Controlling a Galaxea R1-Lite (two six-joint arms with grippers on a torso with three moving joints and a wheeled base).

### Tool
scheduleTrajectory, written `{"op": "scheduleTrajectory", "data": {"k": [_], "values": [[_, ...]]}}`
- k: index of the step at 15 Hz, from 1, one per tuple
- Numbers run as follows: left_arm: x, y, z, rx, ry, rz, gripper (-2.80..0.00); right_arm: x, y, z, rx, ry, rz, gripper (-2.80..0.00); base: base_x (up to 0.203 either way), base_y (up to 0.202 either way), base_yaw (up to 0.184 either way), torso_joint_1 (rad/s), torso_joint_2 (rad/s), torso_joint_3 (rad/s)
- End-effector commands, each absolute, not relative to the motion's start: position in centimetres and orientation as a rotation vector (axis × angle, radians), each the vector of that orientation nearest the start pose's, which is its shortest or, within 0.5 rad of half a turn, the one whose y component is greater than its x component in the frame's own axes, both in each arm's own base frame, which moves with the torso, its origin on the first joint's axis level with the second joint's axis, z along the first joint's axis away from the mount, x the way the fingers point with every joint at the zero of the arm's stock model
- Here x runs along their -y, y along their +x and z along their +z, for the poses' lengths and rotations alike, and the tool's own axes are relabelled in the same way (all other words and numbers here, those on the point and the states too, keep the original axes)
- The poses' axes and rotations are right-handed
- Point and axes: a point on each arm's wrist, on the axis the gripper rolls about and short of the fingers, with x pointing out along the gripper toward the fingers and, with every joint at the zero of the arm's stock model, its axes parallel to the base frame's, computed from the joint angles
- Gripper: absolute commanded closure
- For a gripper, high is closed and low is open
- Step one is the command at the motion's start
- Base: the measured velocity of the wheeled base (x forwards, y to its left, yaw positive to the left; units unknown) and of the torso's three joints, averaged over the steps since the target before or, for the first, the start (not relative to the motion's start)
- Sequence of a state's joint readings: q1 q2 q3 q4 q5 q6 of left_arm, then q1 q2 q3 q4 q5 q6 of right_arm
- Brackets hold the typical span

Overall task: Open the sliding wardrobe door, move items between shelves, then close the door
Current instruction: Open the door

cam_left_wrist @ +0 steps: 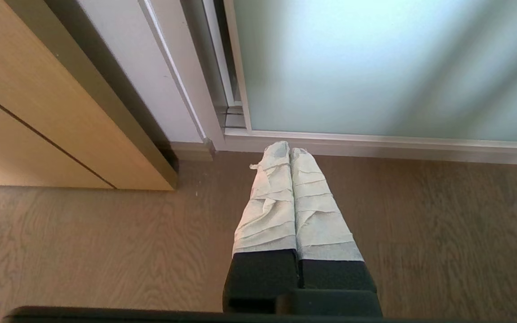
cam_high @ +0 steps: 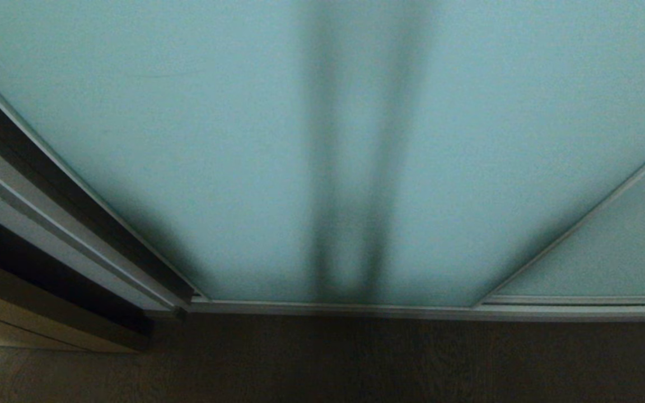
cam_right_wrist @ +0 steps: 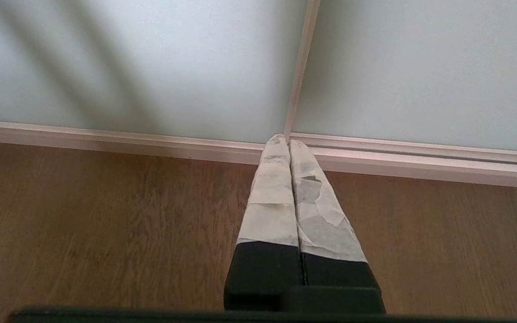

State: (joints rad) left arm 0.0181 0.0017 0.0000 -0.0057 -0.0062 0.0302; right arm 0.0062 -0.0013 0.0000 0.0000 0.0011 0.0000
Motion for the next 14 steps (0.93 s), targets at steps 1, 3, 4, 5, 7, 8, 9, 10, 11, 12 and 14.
{"op": "scheduleTrajectory", "data": {"k": [1, 3, 4, 5, 7, 8, 9, 10, 11, 12, 14], "values": [[0.06, -2.26, 7.62, 0.003, 0.031, 0.013, 0.0, 0.01, -2.31, 7.54, 0.005, 0.003, 0.006, 0.0, 0.0, 0.0, 0.0, 0.0, 0.0, 0.0], [0.06, -2.26, 7.62, 0.003, 0.031, 0.012, 0.0, 0.01, -2.31, 7.54, 0.003, 0.003, 0.006, 0.0, 0.0, 0.0, 0.0, 0.0, 0.0, 0.0], [0.06, -2.26, 7.62, 0.003, 0.031, 0.012, 0.0, 0.02, -2.3, 7.54, 0.003, 0.003, 0.008, 0.0, 0.0, 0.0, 0.0, 0.0, 0.0, 0.0], [0.06, -2.26, 7.62, 0.003, 0.031, 0.012, 0.0, 0.02, -2.3, 7.54, 0.003, 0.003, 0.008, 0.0, 0.0, 0.0, 0.0, 0.0, 0.0, 0.0], [0.06, -2.26, 7.62, 0.003, 0.031, 0.012, 0.0, 0.02, -2.3, 7.54, 0.003, 0.003, 0.008, 0.0, 0.0, 0.0, 0.0, 0.0, 0.0, 0.0], [0.06, -2.26, 7.62, 0.003, 0.031, 0.012, 0.0, 0.01, -2.3, 7.54, 0.003, 0.003, 0.006, 0.0, 0.0, 0.0, 0.0, 0.0, 0.0, 0.0], [0.06, -2.26, 7.62, 0.003, 0.031, 0.012, 0.0, 0.02, -2.3, 7.54, 0.003, 0.003, 0.008, 0.0, 0.0, 0.0, 0.0, 0.0, 0.0, 0.0], [0.06, -2.26, 7.62, 0.003, 0.031, 0.013, 0.0, 0.02, -2.3, 7.54, 0.003, 0.003, 0.008, 0.0, 0.0, 0.0, 0.0, 0.0, 0.0, 0.0], [0.06, -2.26, 7.62, 0.003, 0.031, 0.012, 0.0, 0.02, -2.3, 7.54, 0.003, 0.003, 0.008, 0.0, 0.0, 0.0, 0.0, 0.0, 0.0, 0.0], [0.06, -2.26, 7.6, 0.001, 0.033, 0.012, 0.0, 0.01, -2.3, 7.54, 0.003, 0.003, 0.006, 0.0, 0.0, 0.0, 0.0, 0.0, 0.0, 0.0], [0.06, -2.26, 7.59, 0.0, 0.042, 0.011, 0.0, 0.01, -2.3, 7.54, 0.003, 0.003, 0.006, 0.0, 0.0, 0.0, 0.0, 0.0, 0.0, 0.0]]}}
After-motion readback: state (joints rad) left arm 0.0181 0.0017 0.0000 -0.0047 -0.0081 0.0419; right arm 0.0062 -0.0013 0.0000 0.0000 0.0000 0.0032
